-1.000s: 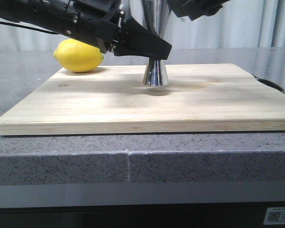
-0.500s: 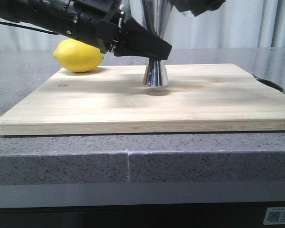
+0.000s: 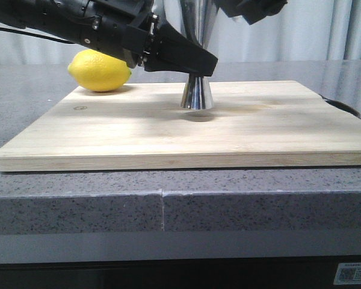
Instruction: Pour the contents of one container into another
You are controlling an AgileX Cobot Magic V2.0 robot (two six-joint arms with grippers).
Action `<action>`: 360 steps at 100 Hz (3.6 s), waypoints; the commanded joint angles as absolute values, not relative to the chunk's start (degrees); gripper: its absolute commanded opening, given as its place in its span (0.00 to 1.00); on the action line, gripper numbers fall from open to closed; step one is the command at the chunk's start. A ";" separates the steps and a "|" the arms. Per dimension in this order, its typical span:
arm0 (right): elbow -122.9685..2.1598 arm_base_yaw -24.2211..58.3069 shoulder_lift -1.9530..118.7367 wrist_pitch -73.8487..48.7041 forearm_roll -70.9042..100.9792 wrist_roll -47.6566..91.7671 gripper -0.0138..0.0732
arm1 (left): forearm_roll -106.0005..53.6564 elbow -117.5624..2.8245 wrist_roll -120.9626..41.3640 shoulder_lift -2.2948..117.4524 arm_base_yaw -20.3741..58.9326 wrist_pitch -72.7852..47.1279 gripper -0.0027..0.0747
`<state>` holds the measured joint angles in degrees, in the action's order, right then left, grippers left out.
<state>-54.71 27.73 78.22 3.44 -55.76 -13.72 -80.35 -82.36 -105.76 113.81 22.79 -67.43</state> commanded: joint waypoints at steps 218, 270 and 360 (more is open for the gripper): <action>-56.79 28.71 75.39 4.31 -68.16 -13.62 0.44 | -84.67 -84.01 -105.24 110.96 23.53 -72.71 0.02; -56.79 28.71 75.30 3.71 -70.08 -13.62 0.44 | -84.67 -84.01 -105.14 110.96 23.53 -72.71 0.02; -56.79 28.71 75.30 3.15 -71.86 -13.62 0.44 | -84.67 -84.01 -105.14 110.96 23.53 -72.71 0.02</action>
